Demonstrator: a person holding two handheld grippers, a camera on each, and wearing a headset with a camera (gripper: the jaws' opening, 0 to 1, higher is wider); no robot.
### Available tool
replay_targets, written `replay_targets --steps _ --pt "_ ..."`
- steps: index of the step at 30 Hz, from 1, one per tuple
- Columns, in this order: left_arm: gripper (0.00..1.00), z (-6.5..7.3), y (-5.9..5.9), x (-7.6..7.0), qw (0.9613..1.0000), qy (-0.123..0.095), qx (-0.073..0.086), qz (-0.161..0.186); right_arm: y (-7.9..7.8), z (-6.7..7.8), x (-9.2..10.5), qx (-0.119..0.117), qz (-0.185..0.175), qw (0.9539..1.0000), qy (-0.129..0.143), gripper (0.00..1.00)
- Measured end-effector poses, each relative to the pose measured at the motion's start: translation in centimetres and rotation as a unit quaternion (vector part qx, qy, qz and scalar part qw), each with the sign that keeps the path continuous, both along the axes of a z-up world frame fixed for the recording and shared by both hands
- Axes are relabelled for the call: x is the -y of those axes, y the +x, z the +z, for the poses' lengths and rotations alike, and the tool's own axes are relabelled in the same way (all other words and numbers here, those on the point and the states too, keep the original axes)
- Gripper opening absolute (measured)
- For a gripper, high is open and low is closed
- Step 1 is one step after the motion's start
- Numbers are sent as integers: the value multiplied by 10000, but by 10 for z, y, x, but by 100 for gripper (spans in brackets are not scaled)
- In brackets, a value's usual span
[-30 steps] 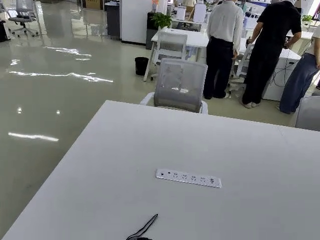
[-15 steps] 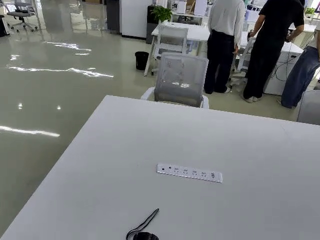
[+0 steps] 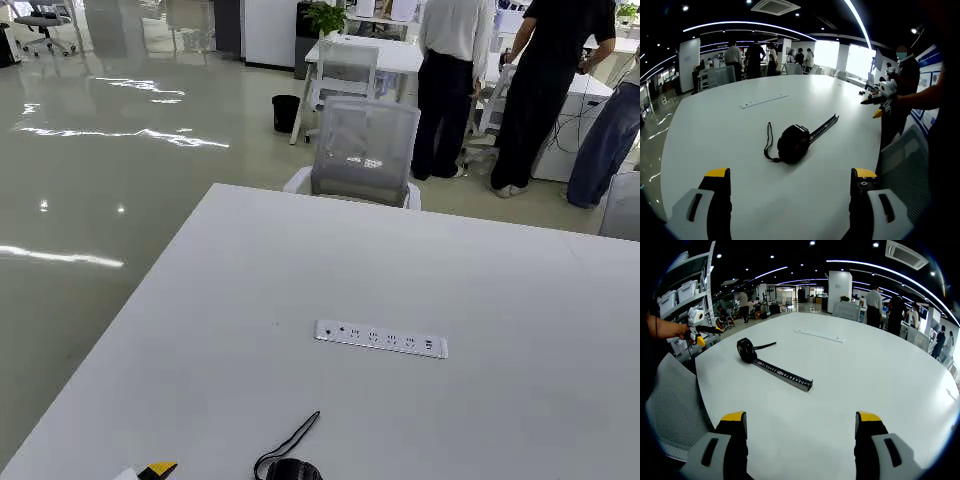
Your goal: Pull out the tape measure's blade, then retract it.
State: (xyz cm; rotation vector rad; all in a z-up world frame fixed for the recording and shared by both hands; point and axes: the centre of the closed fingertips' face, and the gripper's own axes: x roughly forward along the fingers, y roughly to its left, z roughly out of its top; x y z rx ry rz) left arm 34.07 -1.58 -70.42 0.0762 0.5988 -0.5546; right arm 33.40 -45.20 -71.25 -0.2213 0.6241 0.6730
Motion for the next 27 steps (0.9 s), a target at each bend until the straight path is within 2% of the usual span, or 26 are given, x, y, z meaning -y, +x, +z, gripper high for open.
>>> replay_targets --steps 3,12,20,27 --pt "99 0 7 6 10000 30 -9 -88 6 -1 -6 -17 142 9999 -11 89" --pt "99 4 30 24 9979 322 18 -562 30 2 -21 -18 542 9983 -206 95" --pt "98 6 49 48 9926 625 46 -1045 49 1 -32 -31 792 9963 -318 94" --pt "97 7 60 65 9893 694 49 -1282 57 -8 -37 -149 956 9943 -453 93"
